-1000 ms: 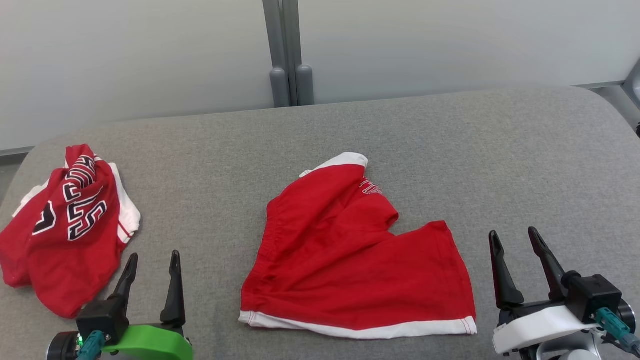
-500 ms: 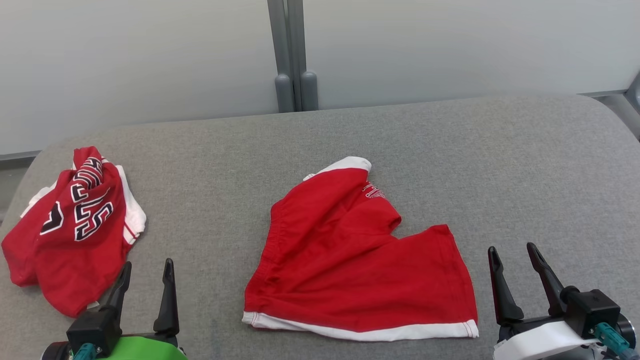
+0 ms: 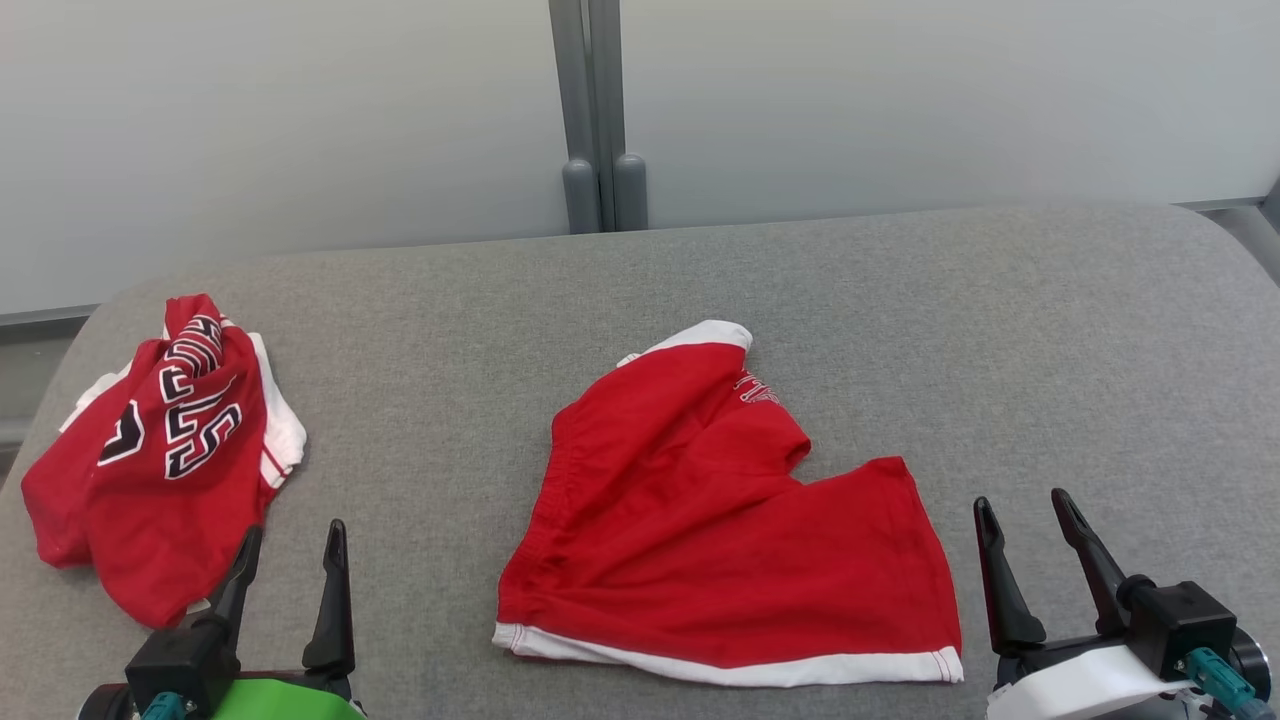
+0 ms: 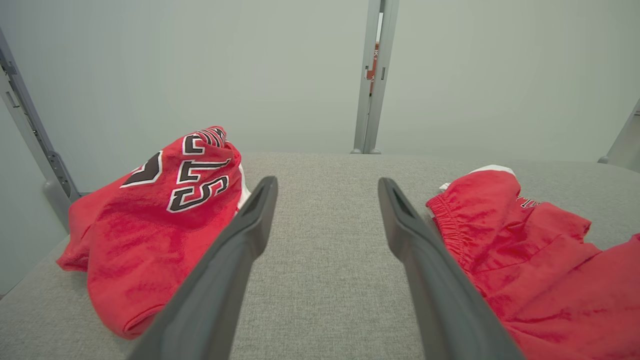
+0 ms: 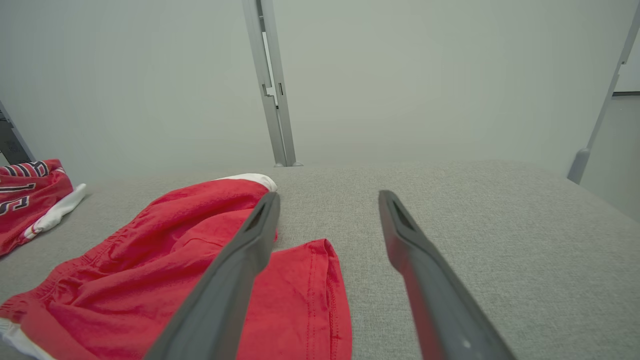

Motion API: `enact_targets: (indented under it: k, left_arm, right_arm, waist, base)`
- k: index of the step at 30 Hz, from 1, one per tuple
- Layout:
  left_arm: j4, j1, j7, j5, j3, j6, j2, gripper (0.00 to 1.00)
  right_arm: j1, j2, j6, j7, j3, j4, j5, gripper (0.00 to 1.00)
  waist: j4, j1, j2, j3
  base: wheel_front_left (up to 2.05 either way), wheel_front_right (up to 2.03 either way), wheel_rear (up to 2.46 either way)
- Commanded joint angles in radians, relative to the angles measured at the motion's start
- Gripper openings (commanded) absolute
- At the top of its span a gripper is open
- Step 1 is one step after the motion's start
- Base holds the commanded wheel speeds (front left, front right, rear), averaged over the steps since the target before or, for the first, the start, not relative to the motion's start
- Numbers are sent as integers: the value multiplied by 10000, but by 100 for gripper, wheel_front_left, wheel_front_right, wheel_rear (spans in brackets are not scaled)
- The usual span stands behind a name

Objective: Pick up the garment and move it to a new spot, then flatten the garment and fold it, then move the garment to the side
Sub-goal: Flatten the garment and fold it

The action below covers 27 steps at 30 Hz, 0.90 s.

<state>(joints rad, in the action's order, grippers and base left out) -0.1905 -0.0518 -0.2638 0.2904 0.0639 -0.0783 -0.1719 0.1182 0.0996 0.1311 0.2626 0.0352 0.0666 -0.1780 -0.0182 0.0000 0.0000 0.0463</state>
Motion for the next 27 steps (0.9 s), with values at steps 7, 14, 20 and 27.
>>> enact_targets:
  k: [7,14,20,27]
  left_arm:
    - [-60,-61,56,47,44,-21,-127,100]
    - [-57,-63,77,47,113,75,-159,100]
    - [-77,-19,89,79,147,99,-216,100]
    - [-191,11,128,-2,443,-11,-249,100]
  right_arm:
    - [72,40,-7,6,0,176,-1,100]
    - [60,58,-7,-111,11,156,-19,100]
    - [19,62,-7,-139,38,125,-19,100]
    - [11,40,-7,-154,66,232,-54,100]
  waist:
    - [40,0,0,65]
    - [68,0,0,102]
    - [83,0,0,85]
    - [55,0,0,41]
  base:
    - [0,0,0]
    - [0,0,0]
    - [0,0,0]
    - [0,0,0]
